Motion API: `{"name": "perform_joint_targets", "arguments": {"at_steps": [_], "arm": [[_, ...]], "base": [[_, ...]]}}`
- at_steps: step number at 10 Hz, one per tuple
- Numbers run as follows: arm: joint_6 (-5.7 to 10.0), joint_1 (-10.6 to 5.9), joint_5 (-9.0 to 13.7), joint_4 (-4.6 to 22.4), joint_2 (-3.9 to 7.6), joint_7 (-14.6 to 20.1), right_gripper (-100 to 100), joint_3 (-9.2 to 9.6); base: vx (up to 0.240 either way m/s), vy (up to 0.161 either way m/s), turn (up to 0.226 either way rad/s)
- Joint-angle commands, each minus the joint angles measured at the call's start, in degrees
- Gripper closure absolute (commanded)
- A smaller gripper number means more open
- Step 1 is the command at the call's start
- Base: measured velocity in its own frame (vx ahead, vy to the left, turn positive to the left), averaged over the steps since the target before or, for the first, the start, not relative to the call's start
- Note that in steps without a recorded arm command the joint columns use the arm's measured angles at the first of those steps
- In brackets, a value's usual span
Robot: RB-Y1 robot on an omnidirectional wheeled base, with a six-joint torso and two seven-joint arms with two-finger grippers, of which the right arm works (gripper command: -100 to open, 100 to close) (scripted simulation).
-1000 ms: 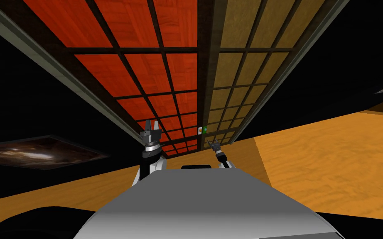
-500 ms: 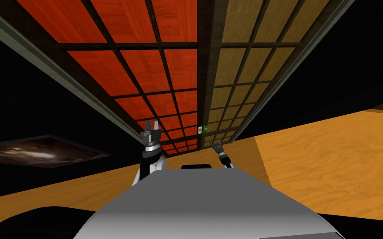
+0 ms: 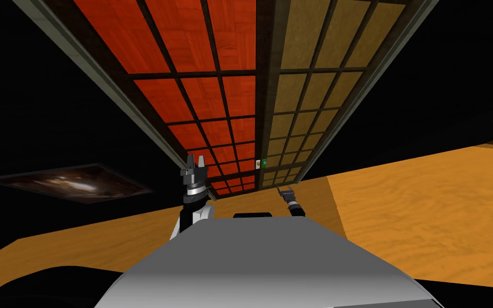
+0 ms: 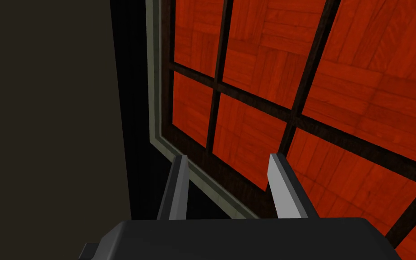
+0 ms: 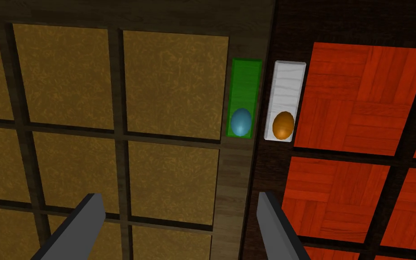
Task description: Pull the door open
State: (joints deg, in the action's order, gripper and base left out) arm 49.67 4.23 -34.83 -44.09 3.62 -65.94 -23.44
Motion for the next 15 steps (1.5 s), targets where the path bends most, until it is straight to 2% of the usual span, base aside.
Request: {"name": "perform_joint_targets", "arguments": {"at_steps": [1, 5, 9, 12, 15], "arm": [[-0.77, 1.58, 1.5, 0.1, 1.14, -0.3, -100, -1.19], [-1.91, 4.64, 5.9, 1.7, 3.22, -2.1, -100, -4.54], [-2.84, 6.57, 9.8, 2.9, 4.22, -4.0, -100, -7.18], [-3.43, 7.10, 12.7, 3.5, 4.39, -5.5, -100, -8.75], [-3.83, 6.10, 15.4, 3.7, 3.80, -7.1, -100, -9.57]], "base": [[-0.115, -0.038, 0.074], [-0.158, -0.049, 0.106], [-0.091, -0.041, 0.124], [-0.020, -0.048, 0.179], [0.076, -0.046, 0.227]]}}
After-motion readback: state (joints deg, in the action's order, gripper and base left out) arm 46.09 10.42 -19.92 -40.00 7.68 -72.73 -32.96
